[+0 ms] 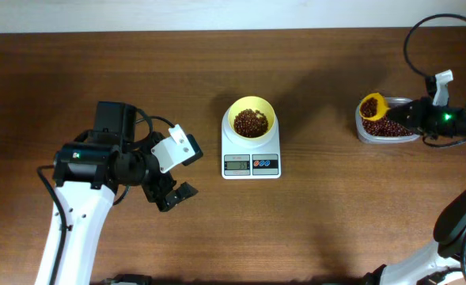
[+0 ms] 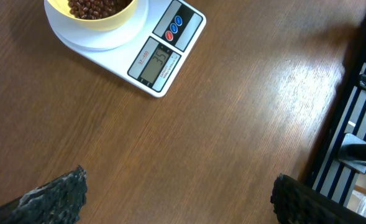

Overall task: Scoop item into bowl and weigh 50g on scale
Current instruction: 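Scoop more red beans from the tub with the right gripper, then carry the filled scoop over the yellow bowl with right gripper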

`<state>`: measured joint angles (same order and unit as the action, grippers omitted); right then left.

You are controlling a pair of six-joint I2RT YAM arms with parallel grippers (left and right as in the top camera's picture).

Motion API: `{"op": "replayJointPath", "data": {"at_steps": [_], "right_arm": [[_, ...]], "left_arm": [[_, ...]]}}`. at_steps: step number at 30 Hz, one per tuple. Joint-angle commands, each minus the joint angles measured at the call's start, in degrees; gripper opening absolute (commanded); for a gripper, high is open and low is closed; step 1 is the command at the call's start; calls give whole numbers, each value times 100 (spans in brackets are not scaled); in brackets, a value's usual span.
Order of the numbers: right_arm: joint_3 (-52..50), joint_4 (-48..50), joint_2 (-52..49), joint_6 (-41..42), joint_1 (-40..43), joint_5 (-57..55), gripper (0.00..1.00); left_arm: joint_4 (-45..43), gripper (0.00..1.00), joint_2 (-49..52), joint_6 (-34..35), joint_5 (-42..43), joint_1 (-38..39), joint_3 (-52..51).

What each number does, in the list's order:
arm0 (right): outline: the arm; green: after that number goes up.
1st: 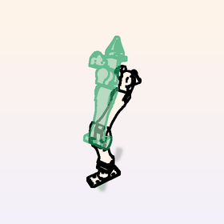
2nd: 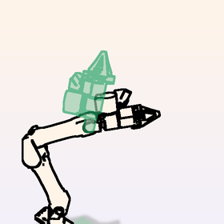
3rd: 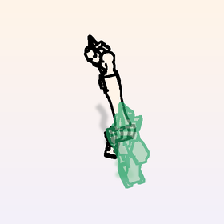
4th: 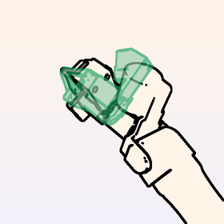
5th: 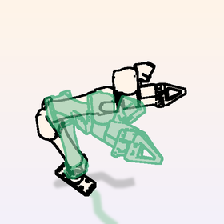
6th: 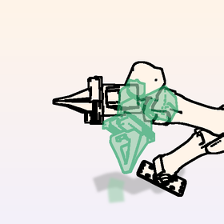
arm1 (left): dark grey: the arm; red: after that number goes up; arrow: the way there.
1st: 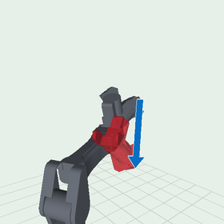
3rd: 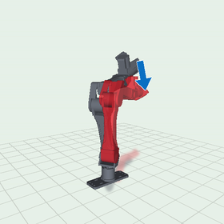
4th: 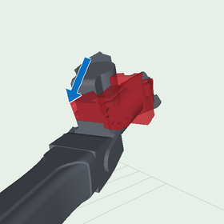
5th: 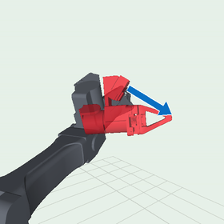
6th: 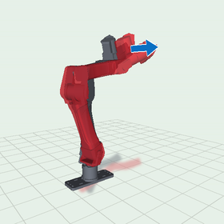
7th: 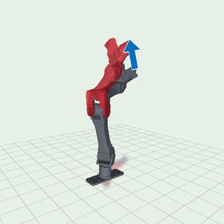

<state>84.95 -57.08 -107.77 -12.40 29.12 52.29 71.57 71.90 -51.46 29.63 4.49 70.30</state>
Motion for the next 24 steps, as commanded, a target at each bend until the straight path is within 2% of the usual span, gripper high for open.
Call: {"op": "replayJointPath", "data": {"at_steps": [1,9,14,17,24], "right_arm": [[-20,-11,-35,-35,20,721,4],[-20,9,-35,-35,-468,1075,4],[-20,13,-35,-35,-1318,1082,4],[-20,116,-33,-37,-1727,1484,4],[-20,717,-33,-55,-2557,1609,4]], "left_arm": [[7,99,-24,-92,101,22,72],[7,99,-24,-92,101,22,72],[7,99,-24,-92,101,22,72],[7,99,-24,-92,101,22,72],[7,99,-24,-92,101,22,72]]}}
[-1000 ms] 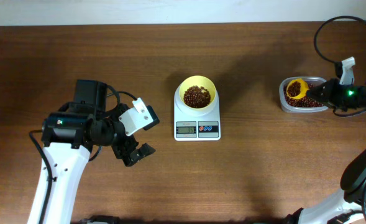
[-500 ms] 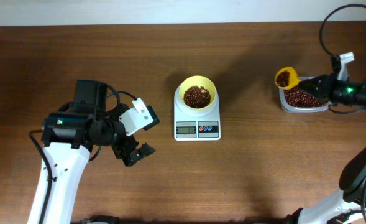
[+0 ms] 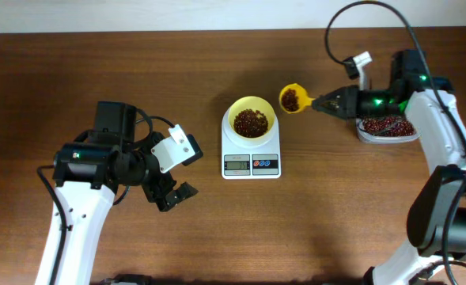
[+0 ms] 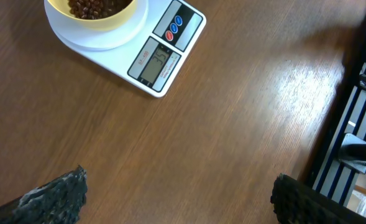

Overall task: Scoop item into bowl and weigh 50g on scale
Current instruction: 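Carry the filled scoop over the yellow bowl with right gripper, then tilt the scoop to pour beans gradually into the yellow bowl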

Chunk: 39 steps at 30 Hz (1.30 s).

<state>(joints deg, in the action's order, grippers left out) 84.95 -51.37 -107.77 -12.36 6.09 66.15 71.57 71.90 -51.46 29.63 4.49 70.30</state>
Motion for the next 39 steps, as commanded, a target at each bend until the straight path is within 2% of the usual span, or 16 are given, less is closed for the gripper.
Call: {"op": "replayJointPath", "data": {"at_steps": [1,5,10,15,21,39], "right_arm": [[-20,245,-33,-87,-361,219,4],[-20,494,-33,-520,-750,-273,4],[-20,540,-35,-1652,-1335,-1056,4],[-17,1021,-28,-1681,-1596,-1292,4],[-20,1329,-31,-1681,-1620,-2190,4],[-20,1325,-39,-1611,-1620,-2181,4]], "left_arm": [[7,99,-24,-92,101,22,72],[7,99,-24,-92,101,22,72],[7,99,-24,-92,101,22,72],[7,99,-24,-92,101,22,72],[7,99,-24,-92,101,24,72],[7,99,-24,-92,101,22,72]]}}
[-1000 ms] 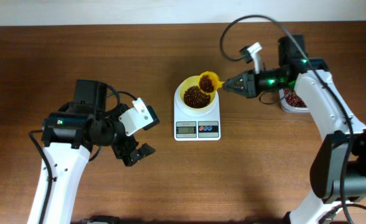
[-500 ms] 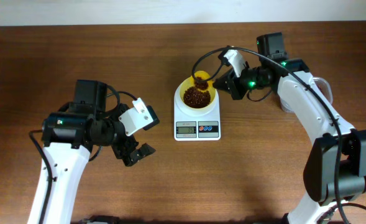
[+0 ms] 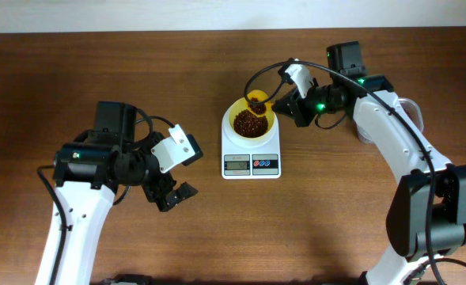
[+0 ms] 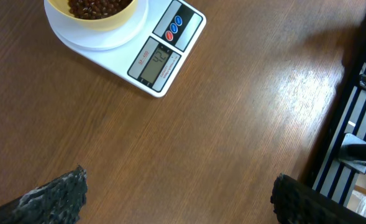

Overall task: Scoop item into bowl and weigh 50g on scale
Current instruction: 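Tilt the scoop to pour beans gradually into the yellow bowl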

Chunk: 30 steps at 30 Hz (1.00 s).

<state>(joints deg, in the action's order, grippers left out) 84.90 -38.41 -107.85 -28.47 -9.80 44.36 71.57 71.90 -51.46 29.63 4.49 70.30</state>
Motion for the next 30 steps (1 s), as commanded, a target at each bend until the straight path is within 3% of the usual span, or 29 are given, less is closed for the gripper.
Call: {"op": "replayJointPath", "data": {"at_steps": [1,5,7,12,14,16,18,20,30], "right_arm": [[-15,28,-31,0,-31,-2,4],[-15,24,-31,11,-31,-4,4],[-15,35,-31,-560,-31,-4,4],[-15,-9,-87,-627,-33,-153,4],[-9,0,-50,-608,-33,334,4],[-15,9,-107,-710,-31,-219,4],[7,4,-4,-713,-39,323,4],[0,35,-61,-732,-74,-269,4],[2,31,-52,-728,-70,-282,4]], "left_arm": [[7,99,-24,-92,101,22,72],[7,99,-24,-92,101,22,72],[7,99,-24,-92,101,22,72],[7,99,-24,-92,101,22,72],[7,99,-24,-92,101,22,72],[7,99,-24,-92,101,22,72],[7,99,-24,-92,101,22,72],[7,99,-24,-92,101,22,72],[7,99,-24,-92,101,22,72]]}}
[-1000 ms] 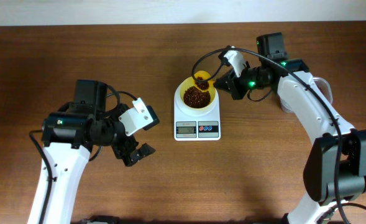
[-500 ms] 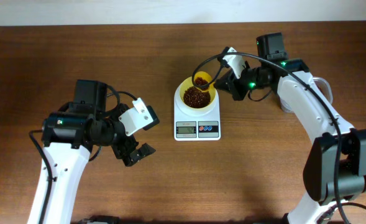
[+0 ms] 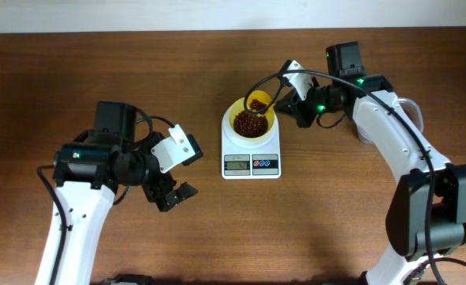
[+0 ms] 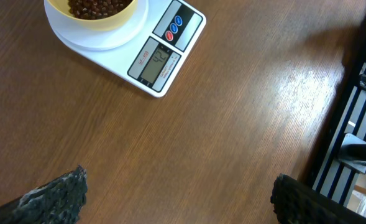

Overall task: Scoop item into bowl and weigh 50g on scale
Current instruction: 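Tilt the scoop to pour beans gradually into the yellow bowl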

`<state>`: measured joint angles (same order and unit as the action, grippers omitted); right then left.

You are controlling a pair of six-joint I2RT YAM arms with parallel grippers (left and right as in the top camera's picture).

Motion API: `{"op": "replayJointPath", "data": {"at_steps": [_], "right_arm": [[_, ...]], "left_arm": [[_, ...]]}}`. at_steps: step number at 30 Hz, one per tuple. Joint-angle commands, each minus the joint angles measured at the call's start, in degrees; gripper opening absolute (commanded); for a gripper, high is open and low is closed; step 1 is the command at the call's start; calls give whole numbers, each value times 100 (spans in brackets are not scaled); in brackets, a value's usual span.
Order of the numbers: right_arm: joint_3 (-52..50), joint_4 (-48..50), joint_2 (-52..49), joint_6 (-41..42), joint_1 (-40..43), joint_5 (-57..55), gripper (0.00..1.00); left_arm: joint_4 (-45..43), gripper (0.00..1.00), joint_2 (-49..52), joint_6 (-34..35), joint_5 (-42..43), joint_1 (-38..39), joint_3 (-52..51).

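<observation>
A yellow bowl [image 3: 251, 120] of red-brown beans sits on the white scale [image 3: 251, 158]. In the left wrist view the bowl [image 4: 92, 15] shows at the top edge, and the scale's display [image 4: 155, 59] reads about 42. My right gripper [image 3: 289, 100] is shut on the handle of a yellow scoop [image 3: 257, 103]. The scoop holds beans over the bowl's far right rim. My left gripper [image 3: 174, 194] stands open above bare table left of the scale, its dark fingertips [image 4: 52, 196] wide apart and nothing between them.
The bean container at the right is mostly hidden under my right arm; only a bit of its rim [image 3: 409, 103] shows. A cable loops from the right arm above the bowl. A black rack [image 4: 363, 118] lies beyond the table edge in the left wrist view.
The scoop has shifted slightly over the bowl's far rim, with its handle now showing more. The display still reads about 42. My left arm has not moved.
The right gripper first held the full scoop at the bean container, with the display near 35. Then the scoop was halfway to the bowl. A second ago it was over the bowl with the display near 42, where both remain. The left gripper stayed open throughout.
</observation>
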<state>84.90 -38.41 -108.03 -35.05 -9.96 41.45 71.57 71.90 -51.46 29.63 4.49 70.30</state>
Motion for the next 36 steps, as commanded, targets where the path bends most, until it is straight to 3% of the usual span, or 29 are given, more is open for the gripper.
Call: {"op": "replayJointPath", "data": {"at_steps": [1,13,16,19,36], "right_arm": [[2,31,-35,-70,-55,9,4],[2,11,-35,-52,-52,31,4],[96,13,98,105,-55,588,4],[74,-15,81,103,-57,-155,4],[94,-9,118,120,-52,-57,4]], "left_arm": [[7,99,-24,-92,101,22,72],[7,99,-24,-92,101,22,72],[7,99,-24,-92,101,22,72],[7,99,-24,-92,101,22,72],[7,99,-24,-92,101,22,72]]}}
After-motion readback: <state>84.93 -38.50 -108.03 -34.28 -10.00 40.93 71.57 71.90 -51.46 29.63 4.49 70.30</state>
